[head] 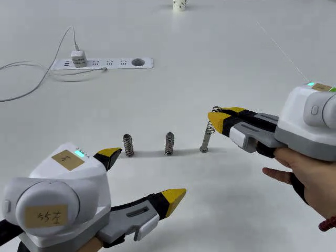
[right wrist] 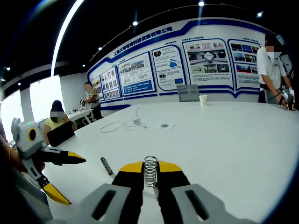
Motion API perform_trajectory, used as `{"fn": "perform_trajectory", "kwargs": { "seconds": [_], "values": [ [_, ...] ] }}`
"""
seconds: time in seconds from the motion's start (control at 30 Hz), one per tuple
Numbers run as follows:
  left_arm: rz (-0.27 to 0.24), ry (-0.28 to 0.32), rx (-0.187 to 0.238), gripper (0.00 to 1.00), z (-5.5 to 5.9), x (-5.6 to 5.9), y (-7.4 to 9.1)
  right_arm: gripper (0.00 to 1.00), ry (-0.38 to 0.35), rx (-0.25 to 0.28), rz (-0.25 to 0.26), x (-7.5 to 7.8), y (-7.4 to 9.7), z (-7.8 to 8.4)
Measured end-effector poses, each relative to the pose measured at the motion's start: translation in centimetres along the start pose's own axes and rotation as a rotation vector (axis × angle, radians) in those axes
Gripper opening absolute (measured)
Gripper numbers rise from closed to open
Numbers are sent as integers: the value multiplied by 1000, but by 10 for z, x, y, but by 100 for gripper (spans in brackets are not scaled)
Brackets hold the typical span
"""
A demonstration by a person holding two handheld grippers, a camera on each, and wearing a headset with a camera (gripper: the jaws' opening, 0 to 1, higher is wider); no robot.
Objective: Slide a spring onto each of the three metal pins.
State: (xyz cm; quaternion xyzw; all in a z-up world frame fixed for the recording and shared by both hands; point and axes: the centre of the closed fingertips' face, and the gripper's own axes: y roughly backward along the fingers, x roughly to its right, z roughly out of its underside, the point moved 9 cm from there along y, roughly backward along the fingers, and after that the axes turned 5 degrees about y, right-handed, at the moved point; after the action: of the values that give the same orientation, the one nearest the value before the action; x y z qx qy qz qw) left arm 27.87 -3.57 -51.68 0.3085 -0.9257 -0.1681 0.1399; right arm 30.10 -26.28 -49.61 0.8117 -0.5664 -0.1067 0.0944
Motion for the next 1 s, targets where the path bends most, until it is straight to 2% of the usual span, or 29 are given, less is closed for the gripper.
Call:
{"fn": "perform_trajectory", "kwargs": {
  "seconds": [0.17, 0.67, 1.0],
  "values": [
    [-14, 14, -5, 88, 2, -3, 2, 11, 30, -8, 12, 2, -5, 3],
    [-45, 36, -5, 99, 4, -11, 8, 11, 58, -33, 40, 2, -11, 15],
    [-55, 43, -9, 100, 3, -13, 9, 11, 85, -62, 48, 0, -13, 24]
  ]
}}
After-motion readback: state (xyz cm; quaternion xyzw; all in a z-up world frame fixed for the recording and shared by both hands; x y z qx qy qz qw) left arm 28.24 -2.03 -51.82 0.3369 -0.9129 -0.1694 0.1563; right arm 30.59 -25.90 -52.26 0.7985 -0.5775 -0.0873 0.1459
